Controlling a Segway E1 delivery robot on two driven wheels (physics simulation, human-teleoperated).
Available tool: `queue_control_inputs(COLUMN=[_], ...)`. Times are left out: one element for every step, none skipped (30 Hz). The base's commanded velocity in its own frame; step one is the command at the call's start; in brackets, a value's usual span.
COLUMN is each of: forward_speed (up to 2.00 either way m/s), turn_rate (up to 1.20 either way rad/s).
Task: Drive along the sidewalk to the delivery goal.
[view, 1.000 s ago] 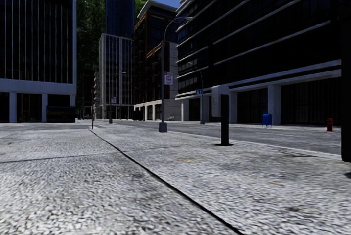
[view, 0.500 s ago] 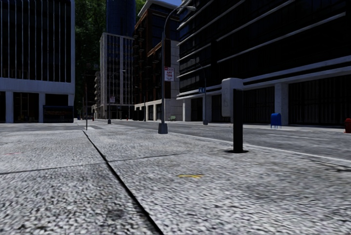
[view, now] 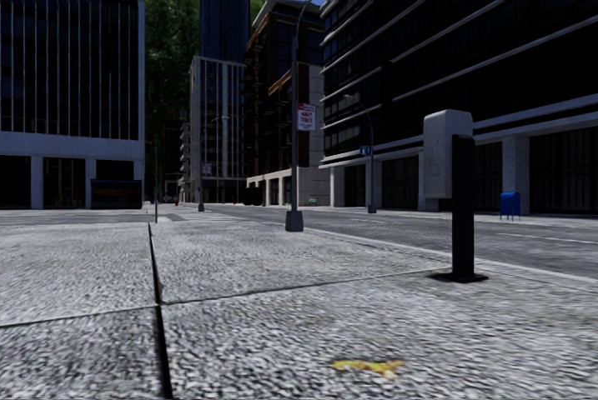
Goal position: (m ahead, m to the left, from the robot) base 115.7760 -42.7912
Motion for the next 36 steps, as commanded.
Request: queue_control_inputs(forward_speed=[2.00, 2.00, 2.00, 2.00, 2.00, 2.00, 2.00, 2.00, 2.00, 2.00, 2.00, 2.00, 2.00, 2.00, 2.00, 2.00, 2.00, 2.00, 2.00, 2.00, 2.00, 2.00, 2.00, 2.00, 2.00, 2.00, 2.00, 2.00, 2.00, 2.00, 2.00, 2.00, 2.00, 2.00, 2.00, 2.00], turn_rate=[0.25, 0.25, 0.25, 0.25, 0.25, 0.25, 0.25, 0.25, 0.25, 0.25, 0.25, 0.25, 0.25, 0.25, 0.25, 0.25, 0.25, 0.25, 0.25, 0.25, 0.25, 0.25, 0.25, 0.25, 0.25, 0.25, 0.25, 0.27, 0.32, 0.36, 0.37, 0.37, 0.37, 0.37, 0.37, 0.37])
